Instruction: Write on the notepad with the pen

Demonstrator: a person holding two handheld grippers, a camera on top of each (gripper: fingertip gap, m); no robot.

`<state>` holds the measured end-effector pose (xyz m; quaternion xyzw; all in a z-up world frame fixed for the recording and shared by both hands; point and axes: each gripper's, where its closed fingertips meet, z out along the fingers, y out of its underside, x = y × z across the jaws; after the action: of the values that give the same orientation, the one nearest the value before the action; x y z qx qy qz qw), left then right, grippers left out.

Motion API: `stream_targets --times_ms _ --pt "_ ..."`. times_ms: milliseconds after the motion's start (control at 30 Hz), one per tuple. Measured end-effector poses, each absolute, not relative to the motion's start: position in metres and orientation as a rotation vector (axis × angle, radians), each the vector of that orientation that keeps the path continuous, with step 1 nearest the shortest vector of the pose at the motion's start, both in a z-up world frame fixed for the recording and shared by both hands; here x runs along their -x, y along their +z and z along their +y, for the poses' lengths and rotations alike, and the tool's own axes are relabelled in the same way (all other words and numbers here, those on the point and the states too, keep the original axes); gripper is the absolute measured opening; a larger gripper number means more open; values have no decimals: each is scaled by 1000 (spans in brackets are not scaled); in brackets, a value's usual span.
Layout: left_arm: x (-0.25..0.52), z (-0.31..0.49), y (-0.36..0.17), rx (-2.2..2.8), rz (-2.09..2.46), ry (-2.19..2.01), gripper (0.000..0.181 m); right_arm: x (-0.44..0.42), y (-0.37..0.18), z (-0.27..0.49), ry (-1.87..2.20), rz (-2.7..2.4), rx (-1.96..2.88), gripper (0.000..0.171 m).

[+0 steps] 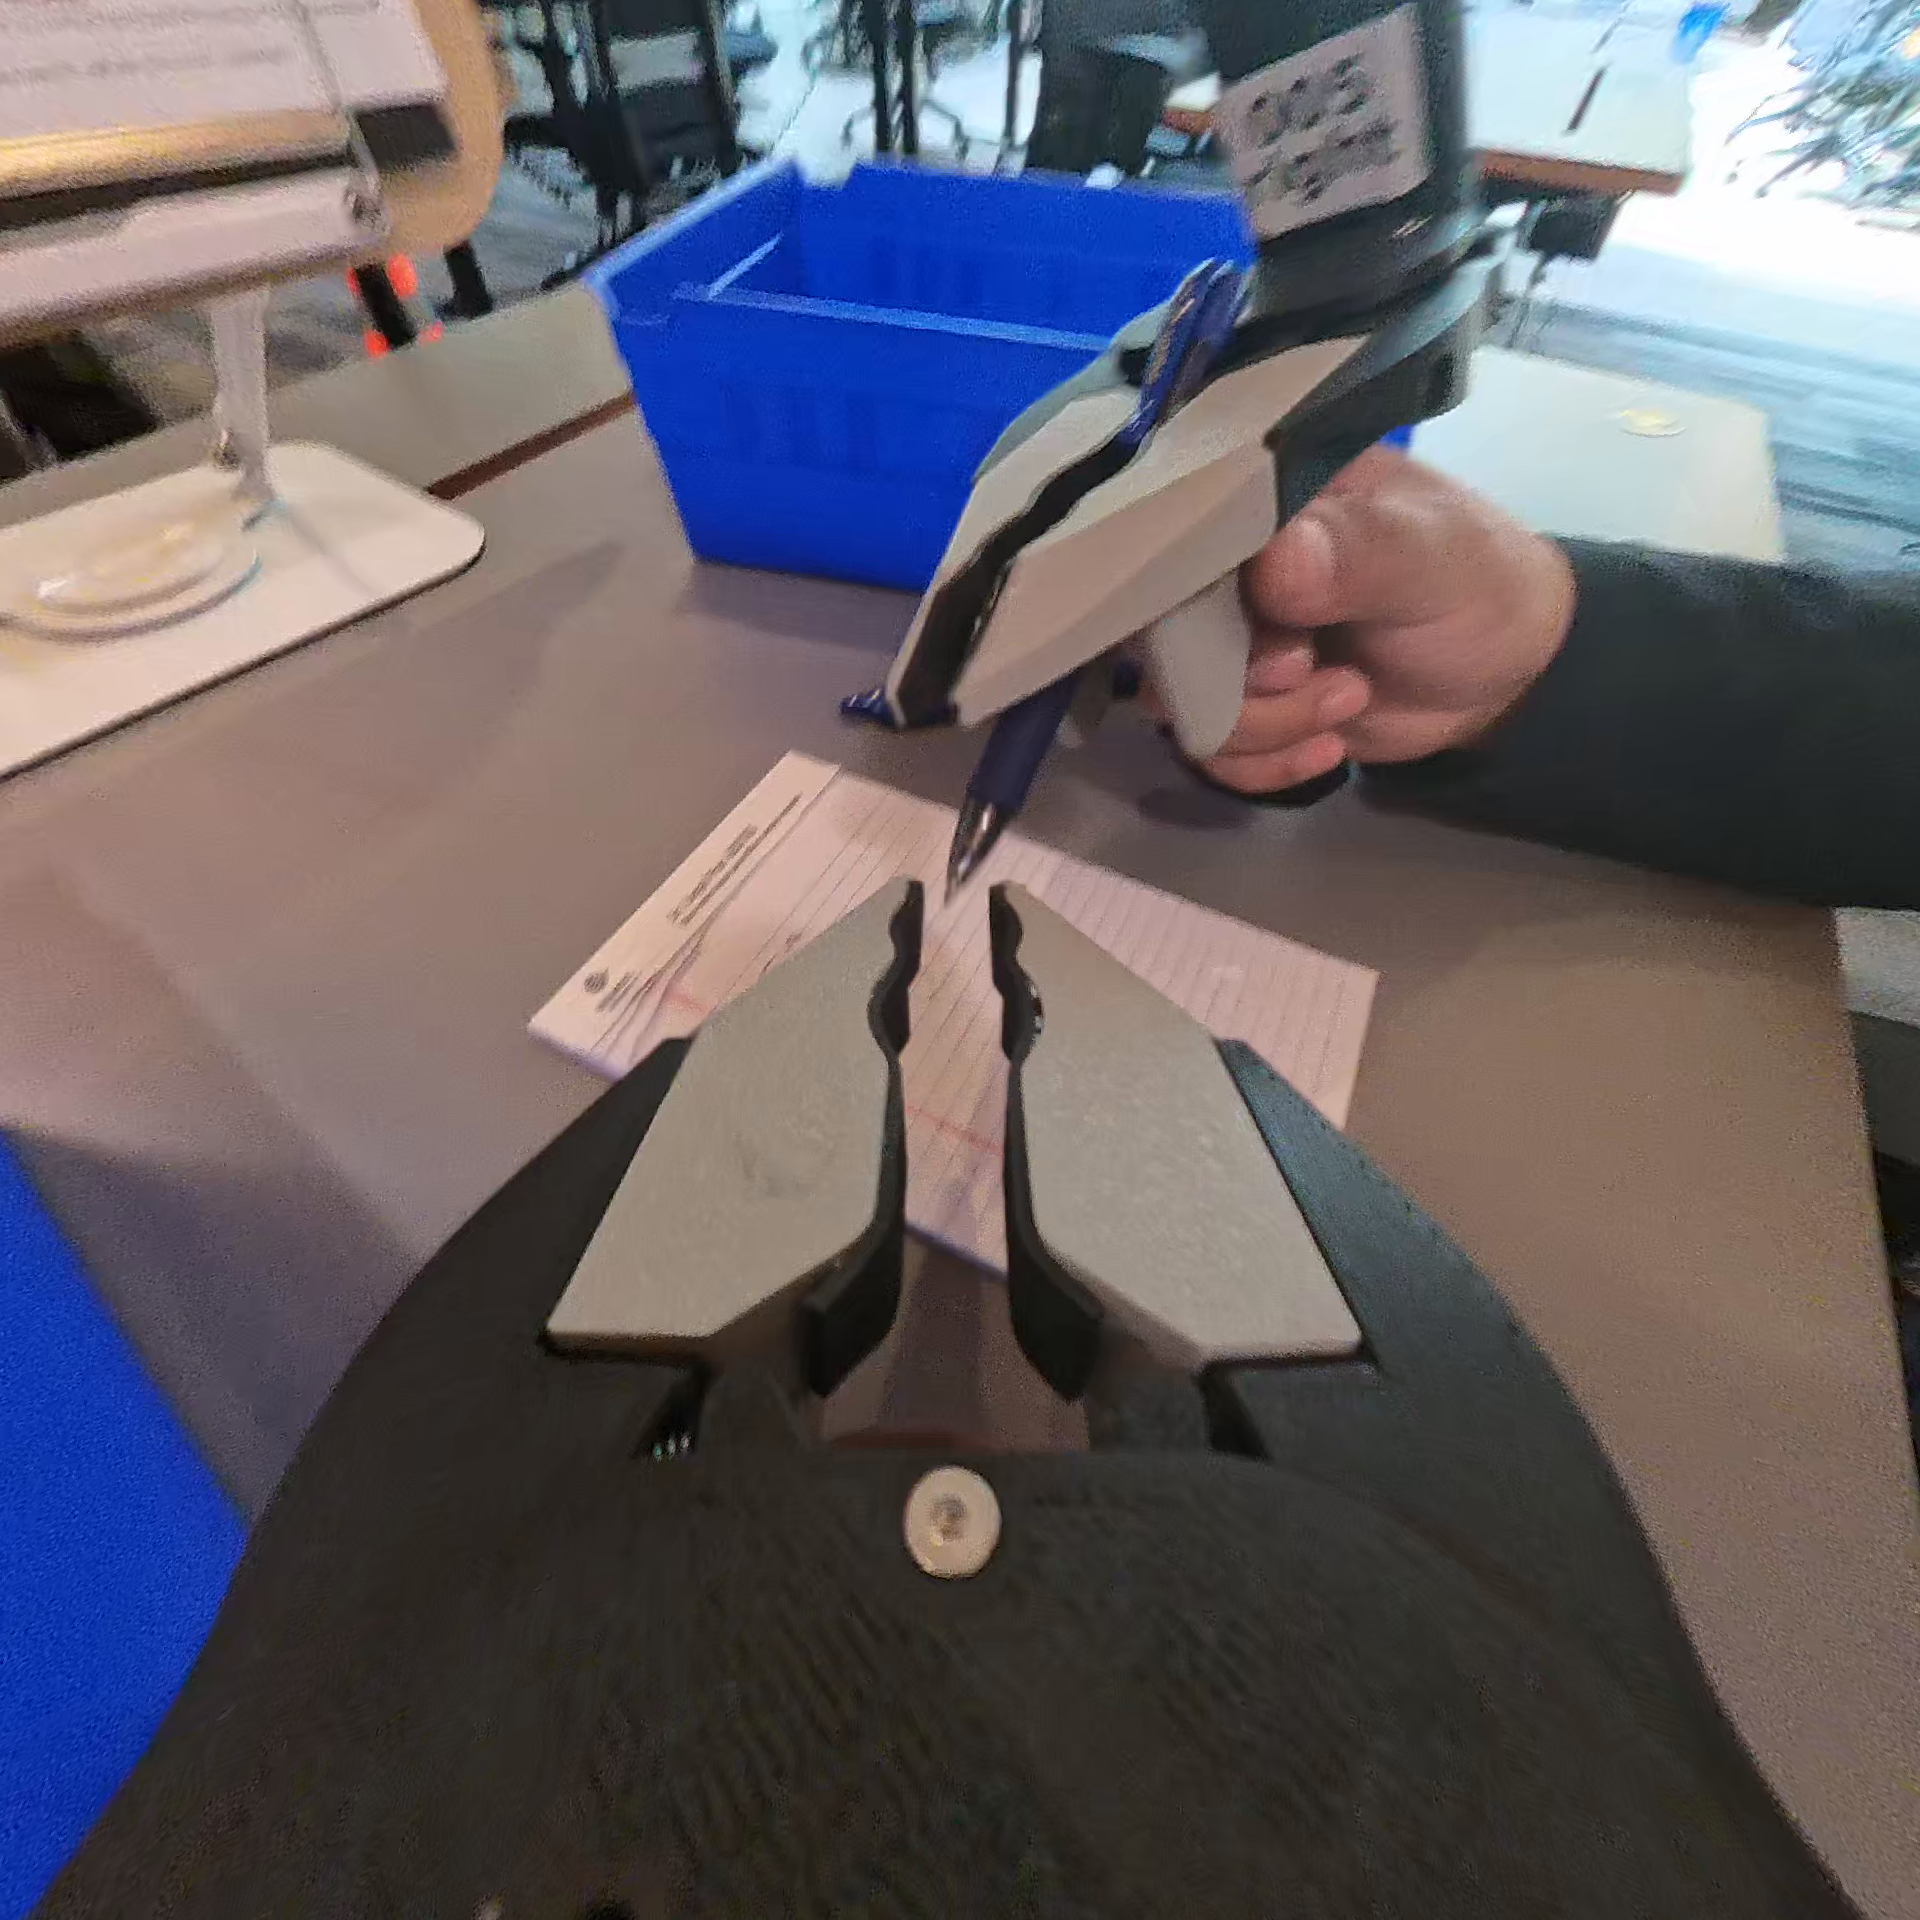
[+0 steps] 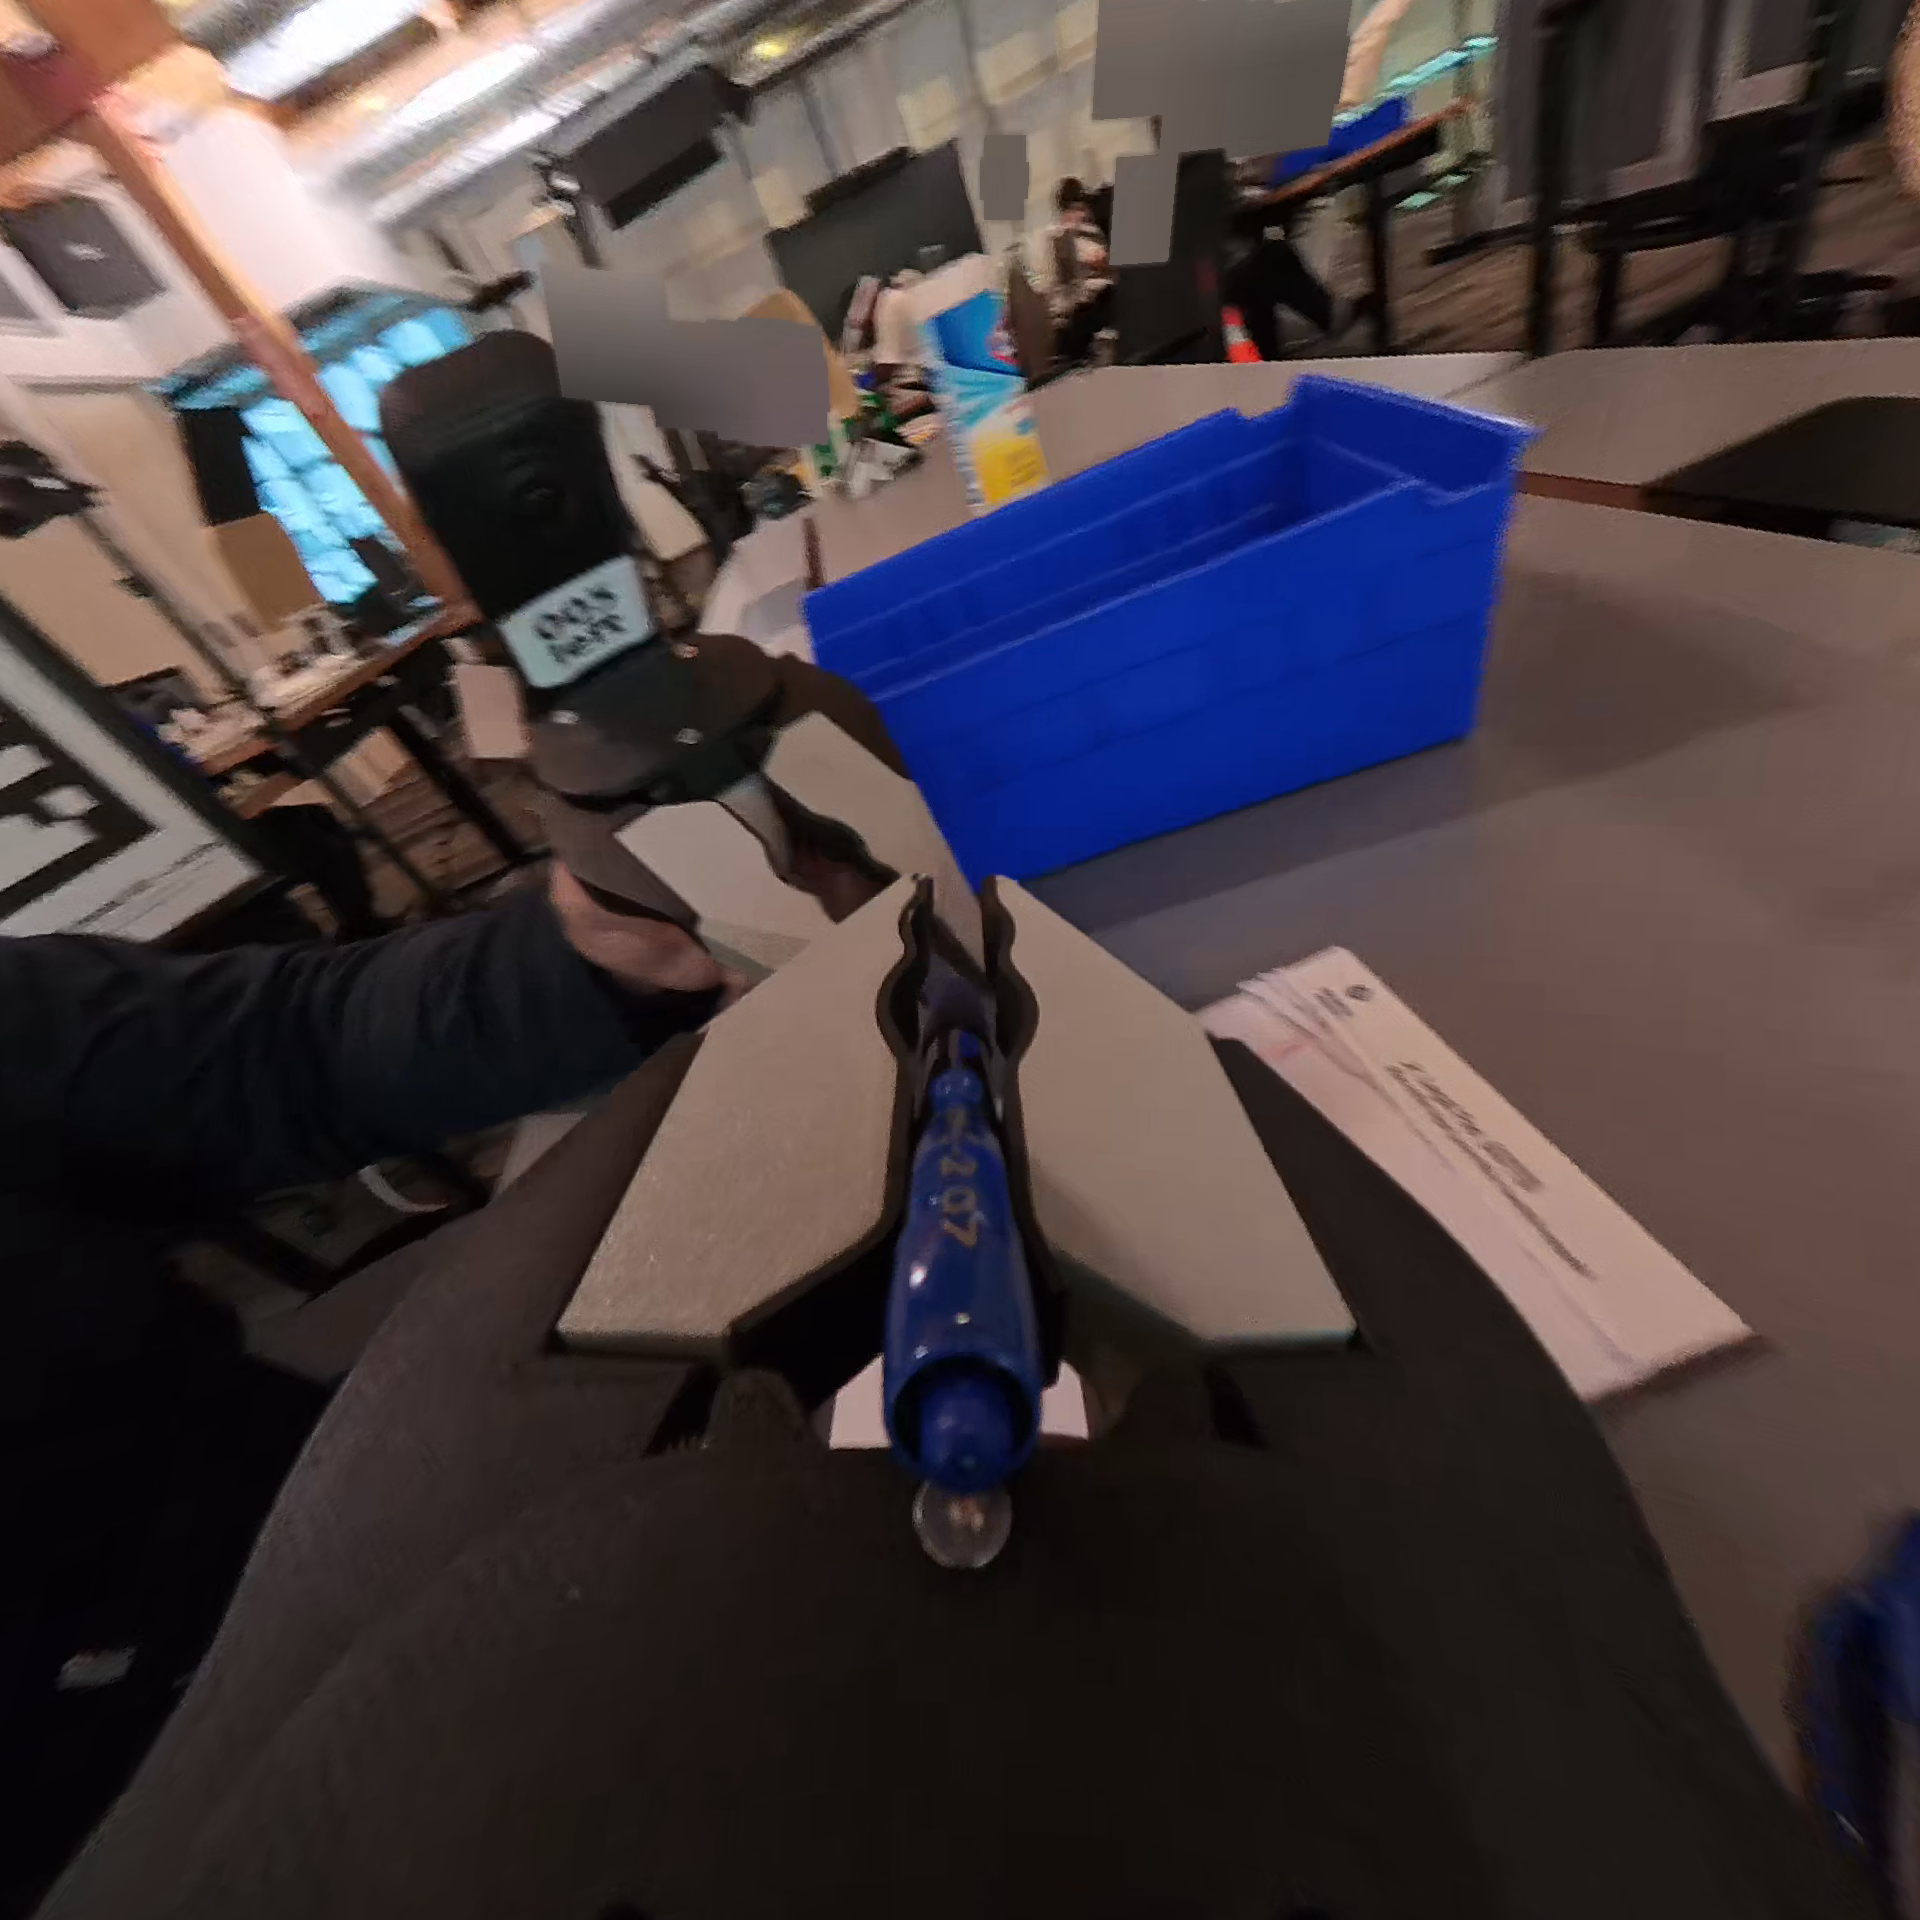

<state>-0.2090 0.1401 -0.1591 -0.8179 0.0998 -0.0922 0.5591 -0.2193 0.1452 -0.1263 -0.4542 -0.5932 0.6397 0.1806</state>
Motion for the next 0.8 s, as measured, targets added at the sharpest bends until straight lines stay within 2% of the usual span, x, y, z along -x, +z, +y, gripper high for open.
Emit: stream_targets --times_ms 100,267,567,800 --pt "215 134 -180 2068 206 -273 2 224 -139 161 1698 -1665 1379 6" --pt "215 128 -230 2308 240 -223 0 227 -154 168 1586 -1694 1455 6" --pt "202 128 -231 2290 255 -333 0 229 -190 143 1509 -1858 1488 6" --pt "201 127 -231 2292 260 -348 0 223 -192 141 1569 -1878 1518 6"
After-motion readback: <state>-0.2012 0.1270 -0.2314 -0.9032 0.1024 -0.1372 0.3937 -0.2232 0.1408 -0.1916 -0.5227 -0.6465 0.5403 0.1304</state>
